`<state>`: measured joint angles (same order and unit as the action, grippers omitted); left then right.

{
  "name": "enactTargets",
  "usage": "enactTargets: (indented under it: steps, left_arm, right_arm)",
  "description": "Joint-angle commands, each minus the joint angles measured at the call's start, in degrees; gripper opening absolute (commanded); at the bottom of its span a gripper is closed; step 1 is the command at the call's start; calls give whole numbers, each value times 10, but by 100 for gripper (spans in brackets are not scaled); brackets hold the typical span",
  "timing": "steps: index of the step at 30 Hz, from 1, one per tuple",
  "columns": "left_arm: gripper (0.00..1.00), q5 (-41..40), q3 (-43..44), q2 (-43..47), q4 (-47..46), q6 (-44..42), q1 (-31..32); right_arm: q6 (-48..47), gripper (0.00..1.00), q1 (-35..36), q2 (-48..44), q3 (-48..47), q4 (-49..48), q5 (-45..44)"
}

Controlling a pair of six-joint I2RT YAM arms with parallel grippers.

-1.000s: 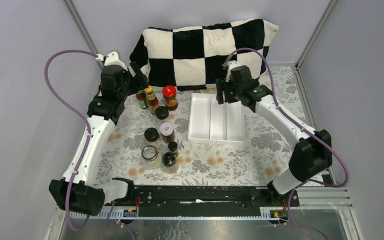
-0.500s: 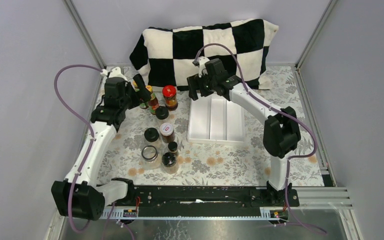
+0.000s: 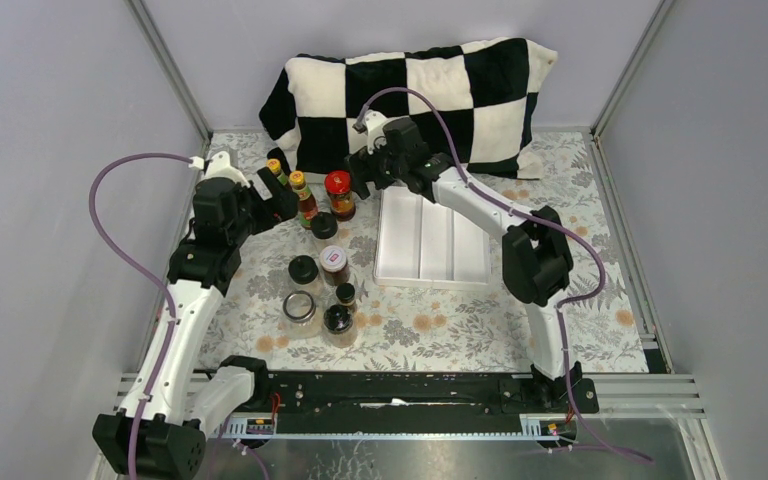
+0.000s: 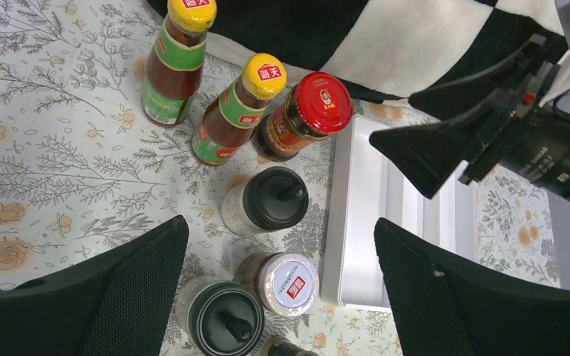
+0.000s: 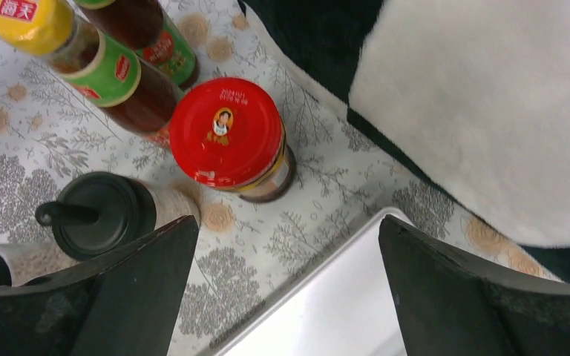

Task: Organize the condiment bottles
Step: Pick up the bottle from the center of the board.

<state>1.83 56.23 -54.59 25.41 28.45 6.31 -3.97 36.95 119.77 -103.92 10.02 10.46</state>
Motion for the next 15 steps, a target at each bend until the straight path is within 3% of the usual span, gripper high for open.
enactTargets:
  steps: [1,15]
  left_arm:
    - [99,21,-12,11,-5,-4,-2]
    - [99,30,-28,5,-17,-18,-2]
  right_arm:
    - [-12,100,5,31,-50,-45,27]
    - [-8,100,30,87,-113,-69,104]
